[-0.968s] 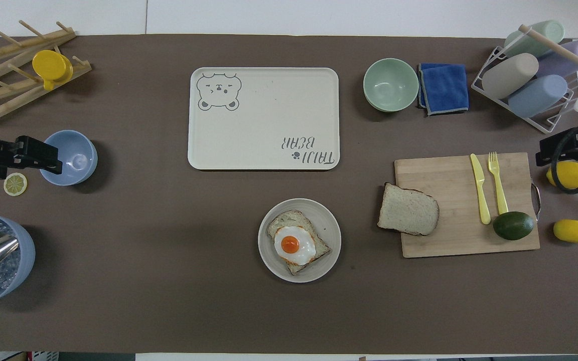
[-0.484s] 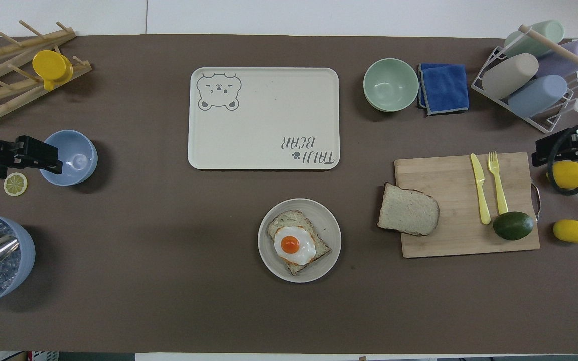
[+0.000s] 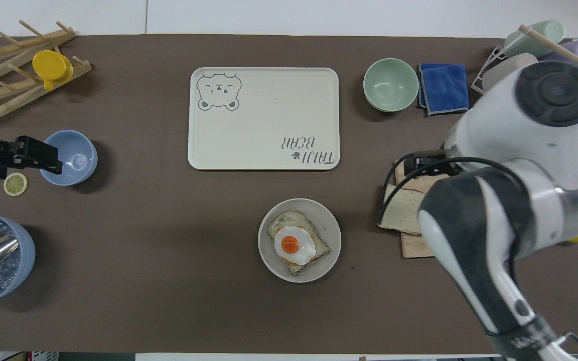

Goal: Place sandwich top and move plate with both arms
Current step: 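Grasp the bread slice with the right gripper and lift it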

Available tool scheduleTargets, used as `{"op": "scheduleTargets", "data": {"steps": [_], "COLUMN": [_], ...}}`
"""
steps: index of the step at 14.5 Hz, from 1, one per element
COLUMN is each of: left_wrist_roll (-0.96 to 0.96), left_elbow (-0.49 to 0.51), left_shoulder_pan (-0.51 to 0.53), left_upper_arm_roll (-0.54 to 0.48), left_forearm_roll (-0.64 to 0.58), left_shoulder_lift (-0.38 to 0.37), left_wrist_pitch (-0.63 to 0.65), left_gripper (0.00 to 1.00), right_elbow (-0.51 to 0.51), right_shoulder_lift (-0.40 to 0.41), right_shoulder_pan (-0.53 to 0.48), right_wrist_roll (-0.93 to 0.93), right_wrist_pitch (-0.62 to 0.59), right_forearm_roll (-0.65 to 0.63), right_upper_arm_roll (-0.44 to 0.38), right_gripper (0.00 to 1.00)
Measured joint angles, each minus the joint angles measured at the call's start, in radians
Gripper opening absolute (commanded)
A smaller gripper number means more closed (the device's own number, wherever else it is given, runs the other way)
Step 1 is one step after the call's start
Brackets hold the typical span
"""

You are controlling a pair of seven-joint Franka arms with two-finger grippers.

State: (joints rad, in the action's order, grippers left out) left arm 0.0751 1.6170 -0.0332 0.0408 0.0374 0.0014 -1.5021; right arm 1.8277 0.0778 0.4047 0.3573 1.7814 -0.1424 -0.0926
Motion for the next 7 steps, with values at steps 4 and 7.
{"op": "scheduleTargets", "data": {"steps": [4,7], "left_wrist_roll": [0.001,0.001], "left_elbow": [0.000,0.000], "left_shoulder_pan": [0.000,0.000], "left_upper_arm_roll": [-0.001,-0.001], "left_forearm_roll": [0.000,0.000], "left_shoulder_lift": [-0.001,-0.003], "left_wrist_pitch": [0.001,0.004], "left_gripper": [1.00,1.00], "right_elbow": [0.030,0.031], "right_shoulder_lift": [0.173,0.262], "right_shoulder_pan": [0.092,0.117], "right_wrist_roll": [0.172,0.264], "right_wrist_pitch": [0.073,0.091], "right_forearm_roll": [-0.066,-0.145], "right_upper_arm_roll": [0.003,0.002], "right_gripper": [1.00,1.00]}}
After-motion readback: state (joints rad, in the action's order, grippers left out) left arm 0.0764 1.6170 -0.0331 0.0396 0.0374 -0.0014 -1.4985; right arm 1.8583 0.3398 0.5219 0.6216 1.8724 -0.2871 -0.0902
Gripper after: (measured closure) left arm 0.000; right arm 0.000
